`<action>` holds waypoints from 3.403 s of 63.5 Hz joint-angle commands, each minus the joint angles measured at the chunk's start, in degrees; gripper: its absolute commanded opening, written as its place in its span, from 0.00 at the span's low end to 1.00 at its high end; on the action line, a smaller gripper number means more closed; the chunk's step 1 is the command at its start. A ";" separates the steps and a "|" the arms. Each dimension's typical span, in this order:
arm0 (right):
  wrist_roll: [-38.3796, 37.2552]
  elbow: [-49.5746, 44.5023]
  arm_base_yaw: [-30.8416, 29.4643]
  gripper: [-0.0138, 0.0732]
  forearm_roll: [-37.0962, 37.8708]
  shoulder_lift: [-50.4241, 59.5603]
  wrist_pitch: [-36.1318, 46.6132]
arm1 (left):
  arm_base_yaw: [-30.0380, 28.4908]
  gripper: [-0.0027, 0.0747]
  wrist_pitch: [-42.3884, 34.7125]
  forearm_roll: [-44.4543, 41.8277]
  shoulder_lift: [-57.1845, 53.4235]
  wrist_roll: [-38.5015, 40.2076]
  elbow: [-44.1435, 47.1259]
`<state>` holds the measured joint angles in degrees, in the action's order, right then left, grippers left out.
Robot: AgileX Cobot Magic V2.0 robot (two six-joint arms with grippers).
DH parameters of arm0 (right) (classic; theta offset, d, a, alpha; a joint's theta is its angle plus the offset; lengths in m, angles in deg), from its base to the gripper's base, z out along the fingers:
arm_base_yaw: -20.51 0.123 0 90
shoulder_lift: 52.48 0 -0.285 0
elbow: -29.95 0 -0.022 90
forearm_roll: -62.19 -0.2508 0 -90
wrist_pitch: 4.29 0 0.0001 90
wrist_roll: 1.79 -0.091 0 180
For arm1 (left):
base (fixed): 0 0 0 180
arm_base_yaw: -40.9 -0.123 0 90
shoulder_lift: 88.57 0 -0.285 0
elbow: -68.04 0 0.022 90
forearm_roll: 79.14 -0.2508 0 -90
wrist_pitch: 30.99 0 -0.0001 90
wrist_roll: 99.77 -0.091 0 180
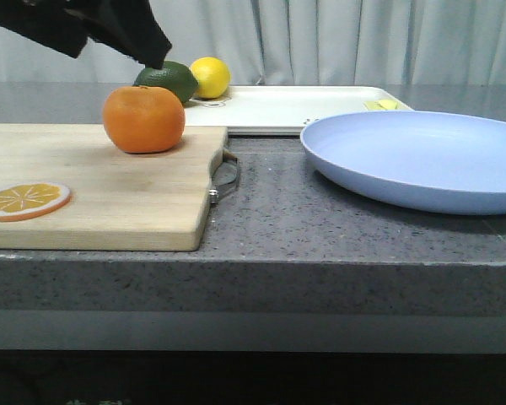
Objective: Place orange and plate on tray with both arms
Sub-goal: 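Lower the left gripper onto the orange on the cutting board and grasp it, then lift the orange with the left gripper and lower it onto the blue plate, then open the left gripper and raise it away from the orange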
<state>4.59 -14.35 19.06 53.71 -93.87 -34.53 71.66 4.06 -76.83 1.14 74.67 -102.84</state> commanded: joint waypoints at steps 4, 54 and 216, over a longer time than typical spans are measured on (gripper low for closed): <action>0.05 2.04 0.04 0.86 0.27 -0.46 3.90 | 0.38 0.79 0.12 -1.31 3.41 -0.24 -6.87; 0.05 2.04 0.04 0.86 0.27 -0.46 3.90 | 0.38 0.52 4.86 -1.71 13.17 -0.24 -13.18; 0.01 5.49 -0.02 0.86 -1.66 -4.07 -2.73 | 19.59 0.87 3.54 -3.46 -4.15 5.09 -15.94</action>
<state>4.59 -12.61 19.06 53.10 -95.57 -38.62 91.97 14.57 -79.92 5.08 79.23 -123.78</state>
